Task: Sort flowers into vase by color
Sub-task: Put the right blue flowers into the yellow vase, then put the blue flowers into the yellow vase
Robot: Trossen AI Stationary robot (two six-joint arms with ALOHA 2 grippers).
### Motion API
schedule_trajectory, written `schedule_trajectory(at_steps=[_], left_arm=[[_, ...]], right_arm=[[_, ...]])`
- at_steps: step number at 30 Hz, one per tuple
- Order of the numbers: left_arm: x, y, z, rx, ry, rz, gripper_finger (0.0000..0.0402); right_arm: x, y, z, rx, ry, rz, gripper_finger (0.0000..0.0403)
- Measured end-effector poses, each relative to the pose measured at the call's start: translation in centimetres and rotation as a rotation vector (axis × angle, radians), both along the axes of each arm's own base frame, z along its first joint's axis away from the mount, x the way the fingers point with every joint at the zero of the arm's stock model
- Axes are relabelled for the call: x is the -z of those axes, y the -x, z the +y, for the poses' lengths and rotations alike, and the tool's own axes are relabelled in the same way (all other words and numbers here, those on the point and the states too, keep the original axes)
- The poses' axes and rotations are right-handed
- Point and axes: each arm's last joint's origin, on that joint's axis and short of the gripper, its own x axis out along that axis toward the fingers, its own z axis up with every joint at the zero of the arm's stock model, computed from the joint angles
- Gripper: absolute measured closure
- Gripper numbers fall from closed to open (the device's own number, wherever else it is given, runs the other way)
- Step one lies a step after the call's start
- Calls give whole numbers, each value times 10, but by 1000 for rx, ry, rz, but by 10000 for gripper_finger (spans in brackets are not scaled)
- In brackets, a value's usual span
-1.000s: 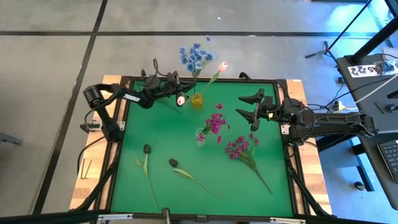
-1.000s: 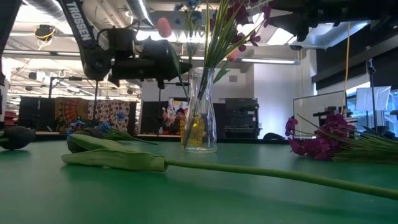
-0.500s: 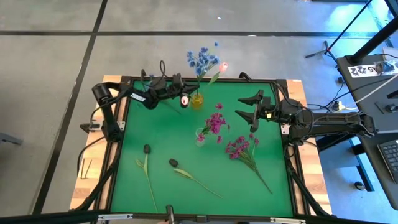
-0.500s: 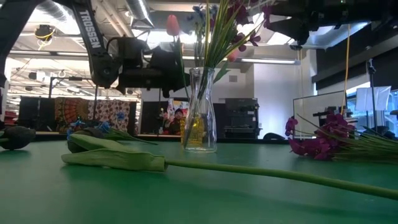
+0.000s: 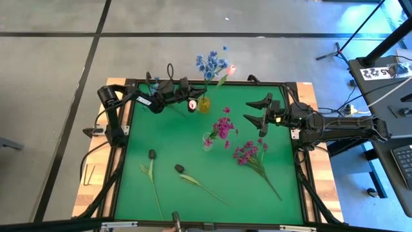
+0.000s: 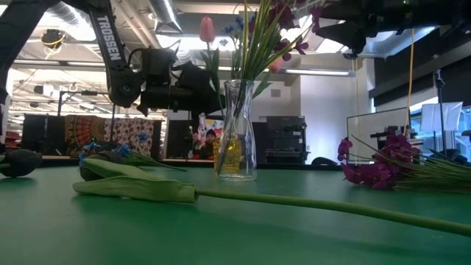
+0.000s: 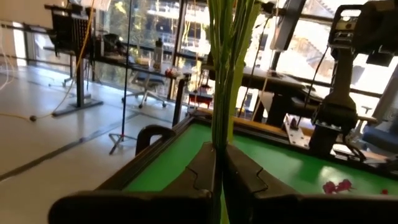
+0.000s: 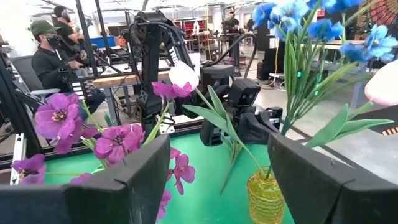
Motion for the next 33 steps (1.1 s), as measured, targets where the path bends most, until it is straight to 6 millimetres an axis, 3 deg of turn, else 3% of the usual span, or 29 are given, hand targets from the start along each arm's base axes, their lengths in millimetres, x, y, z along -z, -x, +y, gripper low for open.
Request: schedule_trajectory(at_steps=[7,21,27,33], left_arm=[[10,0,-1,17,62,84,370],[10,1,-1,16,76,104,300],[-9,9,-1,-23,80,153,273],[-38,28,-1,-208,113,214,258]], right_arm=[[1,0,0,0,-3,12,133],[1,0,0,-1,-14,10,133],[2,0,0,-1,-15,16,133],[2,0,0,-1,-15,22,133]])
